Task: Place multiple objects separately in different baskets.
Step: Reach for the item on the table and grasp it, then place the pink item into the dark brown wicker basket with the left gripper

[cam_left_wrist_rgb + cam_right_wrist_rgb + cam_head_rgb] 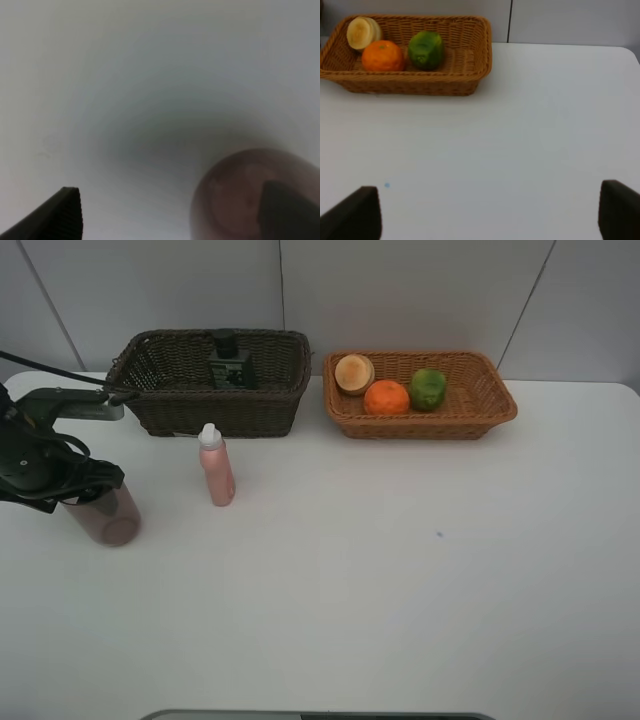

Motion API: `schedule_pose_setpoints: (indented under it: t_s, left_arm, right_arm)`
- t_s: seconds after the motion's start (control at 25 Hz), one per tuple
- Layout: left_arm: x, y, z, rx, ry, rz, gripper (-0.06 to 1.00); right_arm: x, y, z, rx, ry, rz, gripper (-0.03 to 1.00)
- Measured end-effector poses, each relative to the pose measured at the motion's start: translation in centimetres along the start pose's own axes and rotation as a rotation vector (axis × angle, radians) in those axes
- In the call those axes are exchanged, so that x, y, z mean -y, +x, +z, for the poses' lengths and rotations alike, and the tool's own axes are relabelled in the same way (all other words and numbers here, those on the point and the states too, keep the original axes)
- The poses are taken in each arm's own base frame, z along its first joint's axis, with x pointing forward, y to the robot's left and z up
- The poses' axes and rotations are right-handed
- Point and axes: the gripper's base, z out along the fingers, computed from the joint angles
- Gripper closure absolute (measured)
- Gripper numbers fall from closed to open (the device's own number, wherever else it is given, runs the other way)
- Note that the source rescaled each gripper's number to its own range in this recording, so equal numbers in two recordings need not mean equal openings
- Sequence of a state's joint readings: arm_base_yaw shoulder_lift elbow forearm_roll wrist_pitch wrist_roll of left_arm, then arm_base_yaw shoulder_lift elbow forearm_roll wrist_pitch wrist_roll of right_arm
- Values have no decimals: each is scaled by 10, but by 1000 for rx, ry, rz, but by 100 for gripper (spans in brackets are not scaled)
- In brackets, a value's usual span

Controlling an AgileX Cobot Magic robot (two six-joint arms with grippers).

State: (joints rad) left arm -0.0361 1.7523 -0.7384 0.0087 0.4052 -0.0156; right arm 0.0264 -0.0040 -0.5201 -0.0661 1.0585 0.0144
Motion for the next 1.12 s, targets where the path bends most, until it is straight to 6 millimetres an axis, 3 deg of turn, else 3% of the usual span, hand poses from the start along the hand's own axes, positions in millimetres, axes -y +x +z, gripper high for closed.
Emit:
schedule_pose_setpoints:
  t_s: [0.08, 0.12, 0.24, 0.32, 0.36, 1.12]
  left_arm:
    - [0, 0, 0, 0, 0, 0, 8]
    - [0, 0, 0, 0, 0, 0, 16]
    - [0, 0, 0, 0, 0, 0, 55]
    - [0, 0, 0, 0, 0, 0, 88]
    - [0, 0, 0, 0, 0, 0, 94]
    - [0, 0, 0, 0, 0, 0, 93]
  right_arm:
    - [0, 0, 0, 0, 0, 0, 12]
    - [0, 0, 0, 0, 0, 0, 12]
    - [0, 0, 0, 0, 0, 0, 12]
    - [0, 0, 0, 0, 0, 0, 12]
    - [0, 0, 0, 0, 0, 0, 12]
    - [0, 0, 0, 0, 0, 0, 12]
